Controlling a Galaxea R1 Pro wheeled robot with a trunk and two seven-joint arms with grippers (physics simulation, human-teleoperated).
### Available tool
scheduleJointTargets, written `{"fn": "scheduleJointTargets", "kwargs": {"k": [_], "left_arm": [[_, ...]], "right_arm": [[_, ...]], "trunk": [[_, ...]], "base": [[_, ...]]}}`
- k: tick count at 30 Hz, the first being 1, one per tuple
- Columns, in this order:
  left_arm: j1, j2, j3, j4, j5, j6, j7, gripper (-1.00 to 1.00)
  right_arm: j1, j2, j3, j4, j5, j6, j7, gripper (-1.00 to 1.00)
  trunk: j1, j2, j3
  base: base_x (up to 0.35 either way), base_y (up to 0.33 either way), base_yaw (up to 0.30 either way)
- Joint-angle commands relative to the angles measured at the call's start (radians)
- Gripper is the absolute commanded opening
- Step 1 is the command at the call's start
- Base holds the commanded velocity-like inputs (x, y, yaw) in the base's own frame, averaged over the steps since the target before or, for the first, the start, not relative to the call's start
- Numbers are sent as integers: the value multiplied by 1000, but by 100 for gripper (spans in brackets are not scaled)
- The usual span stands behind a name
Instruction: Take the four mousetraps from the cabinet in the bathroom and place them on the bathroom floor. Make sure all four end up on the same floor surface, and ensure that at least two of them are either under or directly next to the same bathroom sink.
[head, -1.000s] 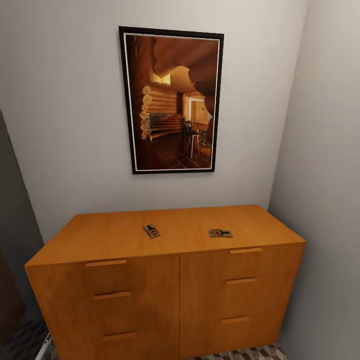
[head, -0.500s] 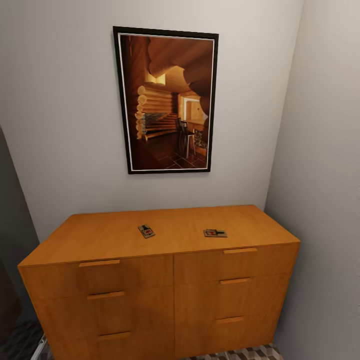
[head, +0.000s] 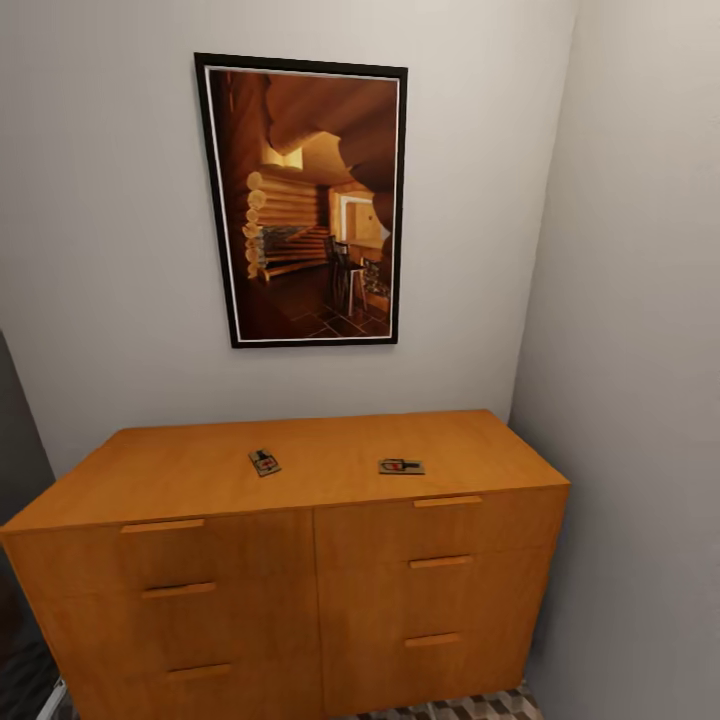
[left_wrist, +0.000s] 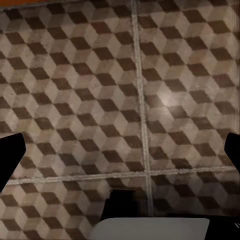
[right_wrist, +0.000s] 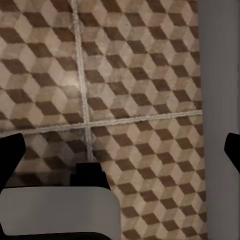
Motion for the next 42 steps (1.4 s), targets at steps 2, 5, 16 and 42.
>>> {"fn": "scheduleJointTargets", "kwargs": {"k": [2,5,16,42], "left_arm": [[-1,0,-9,1,10,-4,3,100],[-1,0,-9,1,10,-4,3,100],[-1,-1,-9,1,10,-4,3,100],[-1,0,-7,1,12,-4,3,100]], "right_arm": [[-1,0,-9,3,10,-6,-4,100],[-1,0,-9,3,10,-6,-4,100],[-1,0,-9,3,10,-6,-4,100],[-1,0,-9,3,10,-6,-4,100]], "trunk": [[0,-1,-1],[0,-1,-1],[0,-1,-1],[0,-1,-1]], "base": [[0,-128,0],[0,-80,0],[0,-24,0],[0,-7,0]]}}
